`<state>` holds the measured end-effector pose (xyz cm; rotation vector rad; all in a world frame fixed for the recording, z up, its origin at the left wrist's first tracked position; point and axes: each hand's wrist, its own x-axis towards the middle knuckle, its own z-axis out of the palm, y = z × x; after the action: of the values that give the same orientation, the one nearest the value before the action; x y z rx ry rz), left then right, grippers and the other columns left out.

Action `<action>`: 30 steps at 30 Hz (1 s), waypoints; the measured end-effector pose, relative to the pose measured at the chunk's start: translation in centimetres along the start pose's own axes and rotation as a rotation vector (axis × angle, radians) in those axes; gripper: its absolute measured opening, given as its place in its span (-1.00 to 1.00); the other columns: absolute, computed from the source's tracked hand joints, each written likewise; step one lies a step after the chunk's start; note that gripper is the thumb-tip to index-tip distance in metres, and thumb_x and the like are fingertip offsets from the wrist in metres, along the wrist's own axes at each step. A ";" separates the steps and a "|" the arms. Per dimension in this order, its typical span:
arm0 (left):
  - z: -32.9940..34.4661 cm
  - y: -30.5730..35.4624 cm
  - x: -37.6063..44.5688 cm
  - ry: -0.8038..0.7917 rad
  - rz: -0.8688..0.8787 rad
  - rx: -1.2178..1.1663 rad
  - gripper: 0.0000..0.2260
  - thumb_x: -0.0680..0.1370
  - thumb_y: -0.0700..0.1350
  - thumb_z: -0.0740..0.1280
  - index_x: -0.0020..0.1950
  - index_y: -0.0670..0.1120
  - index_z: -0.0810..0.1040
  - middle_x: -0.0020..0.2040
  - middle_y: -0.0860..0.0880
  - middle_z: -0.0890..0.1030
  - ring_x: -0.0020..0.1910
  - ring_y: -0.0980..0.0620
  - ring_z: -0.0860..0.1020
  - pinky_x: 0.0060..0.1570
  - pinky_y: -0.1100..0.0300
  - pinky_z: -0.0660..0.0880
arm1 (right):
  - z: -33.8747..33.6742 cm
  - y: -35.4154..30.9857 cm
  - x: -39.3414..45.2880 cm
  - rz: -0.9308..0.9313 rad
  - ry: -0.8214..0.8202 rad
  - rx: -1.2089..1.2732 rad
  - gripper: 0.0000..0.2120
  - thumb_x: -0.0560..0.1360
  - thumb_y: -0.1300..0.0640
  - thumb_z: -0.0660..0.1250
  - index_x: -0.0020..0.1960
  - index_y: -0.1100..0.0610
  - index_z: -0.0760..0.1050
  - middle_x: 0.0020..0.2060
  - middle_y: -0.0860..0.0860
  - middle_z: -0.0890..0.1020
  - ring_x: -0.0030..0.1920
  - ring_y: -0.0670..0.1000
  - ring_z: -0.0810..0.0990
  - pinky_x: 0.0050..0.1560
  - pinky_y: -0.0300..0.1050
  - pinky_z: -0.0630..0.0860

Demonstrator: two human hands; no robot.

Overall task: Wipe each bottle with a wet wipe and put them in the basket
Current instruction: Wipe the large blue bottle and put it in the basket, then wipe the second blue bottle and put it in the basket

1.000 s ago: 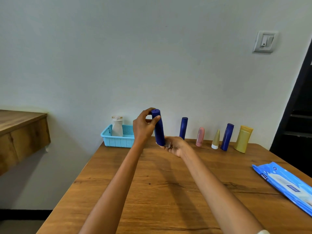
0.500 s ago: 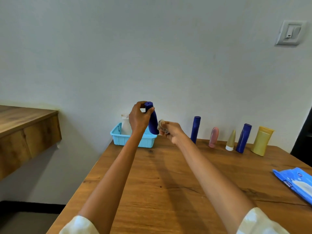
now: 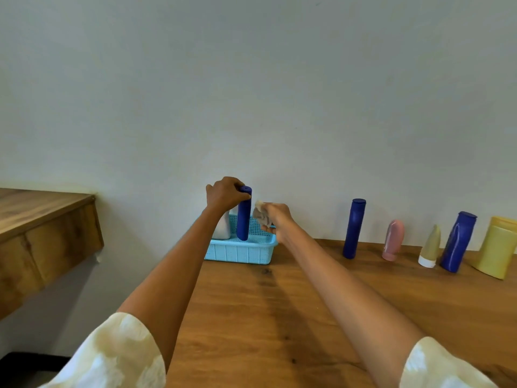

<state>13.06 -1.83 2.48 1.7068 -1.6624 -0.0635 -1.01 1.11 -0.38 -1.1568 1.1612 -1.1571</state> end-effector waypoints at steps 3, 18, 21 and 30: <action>0.3 0.0 0.9 -0.061 0.083 0.164 -0.74 0.45 0.00 0.35 0.11 -0.03 0.60 0.07 -0.02 0.63 0.07 -0.05 0.53 0.06 0.08 0.19 | 0.0 0.5 0.8 -0.018 -0.037 -0.028 -0.85 0.52 0.21 0.23 -0.22 0.16 0.49 -0.38 0.03 0.55 -0.39 -0.04 0.37 -0.33 -0.19 0.34; -0.7 -0.4 2.1 -0.170 0.203 0.513 -0.61 0.53 0.03 0.28 0.34 -0.02 0.44 0.25 -0.05 0.53 0.26 -0.09 0.40 0.23 0.00 0.19 | -0.4 0.9 0.1 -0.009 -0.015 -0.041 -0.80 0.56 0.14 0.23 -0.11 0.25 0.54 -0.33 0.04 0.54 -0.27 0.00 0.45 -0.18 -0.10 0.50; -0.9 -0.3 1.8 -0.162 0.198 0.515 -0.54 0.53 0.12 0.27 0.39 0.00 0.38 0.32 -0.07 0.47 0.31 -0.11 0.36 0.26 -0.02 0.19 | -0.6 0.8 -0.6 0.012 -0.006 -0.022 -0.84 0.57 0.14 0.22 -0.09 0.20 0.52 -0.32 0.02 0.52 -0.12 0.10 0.50 0.13 0.08 0.52; 1.9 3.8 -2.6 0.215 0.364 0.214 -0.68 0.53 0.03 0.31 0.25 -0.05 0.50 0.23 -0.11 0.51 0.22 -0.12 0.43 0.16 0.01 0.24 | -4.8 -0.9 -2.0 -0.122 0.151 0.004 -0.85 0.55 0.17 0.20 -0.10 0.07 0.54 -0.16 0.01 0.63 -0.11 -0.02 0.59 -0.02 -0.10 0.54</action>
<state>8.49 0.00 1.99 1.4725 -1.8358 0.4690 -5.89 2.83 0.36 -1.1665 1.2147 -1.3588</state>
